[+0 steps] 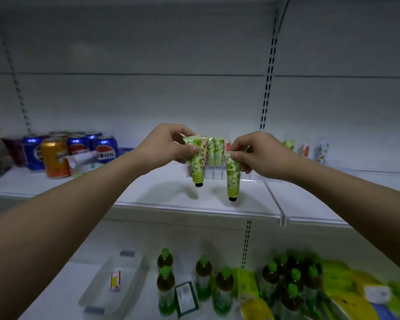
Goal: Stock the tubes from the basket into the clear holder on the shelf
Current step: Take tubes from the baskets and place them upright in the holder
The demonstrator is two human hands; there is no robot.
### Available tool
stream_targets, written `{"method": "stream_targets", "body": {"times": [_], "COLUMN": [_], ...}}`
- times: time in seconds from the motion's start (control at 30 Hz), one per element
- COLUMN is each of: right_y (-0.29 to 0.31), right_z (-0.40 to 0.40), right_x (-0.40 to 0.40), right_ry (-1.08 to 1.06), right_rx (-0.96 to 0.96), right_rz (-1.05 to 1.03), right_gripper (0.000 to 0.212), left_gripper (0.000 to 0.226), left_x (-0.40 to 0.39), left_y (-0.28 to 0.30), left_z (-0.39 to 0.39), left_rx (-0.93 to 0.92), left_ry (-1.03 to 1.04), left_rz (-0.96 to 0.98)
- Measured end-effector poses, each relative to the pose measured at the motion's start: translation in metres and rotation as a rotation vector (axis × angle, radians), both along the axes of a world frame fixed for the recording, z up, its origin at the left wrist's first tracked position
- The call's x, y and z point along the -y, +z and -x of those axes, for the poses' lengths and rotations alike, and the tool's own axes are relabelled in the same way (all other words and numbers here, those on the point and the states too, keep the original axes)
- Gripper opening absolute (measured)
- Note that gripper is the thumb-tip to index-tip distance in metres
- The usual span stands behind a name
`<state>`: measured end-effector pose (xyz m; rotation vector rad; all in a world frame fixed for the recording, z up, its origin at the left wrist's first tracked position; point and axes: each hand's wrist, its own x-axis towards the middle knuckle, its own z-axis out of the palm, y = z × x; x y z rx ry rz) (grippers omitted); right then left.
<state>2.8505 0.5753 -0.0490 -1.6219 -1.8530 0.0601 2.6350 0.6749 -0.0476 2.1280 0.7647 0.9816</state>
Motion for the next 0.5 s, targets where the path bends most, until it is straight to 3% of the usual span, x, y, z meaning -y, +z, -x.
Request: {"method": "stream_targets", "body": {"times": [0.2, 0.5], "right_y": [0.018, 0.024], "right_z": [-0.022, -0.05], "right_x": [-0.051, -0.125], "right_ry": [-0.1, -0.181], "right_rx": [0.081, 0.151], "right_rz": [-0.031, -0.088], "right_gripper": [0.01, 0.011], "left_gripper": [0.006, 0.006], "left_x": [-0.05, -0.112], "left_y": [0.025, 0.03], "left_z": [-0.035, -0.089], "left_rx": [0.036, -0.091], "left_ry": [0.084, 0.245], "left_rz": [-0.011, -0.166]}}
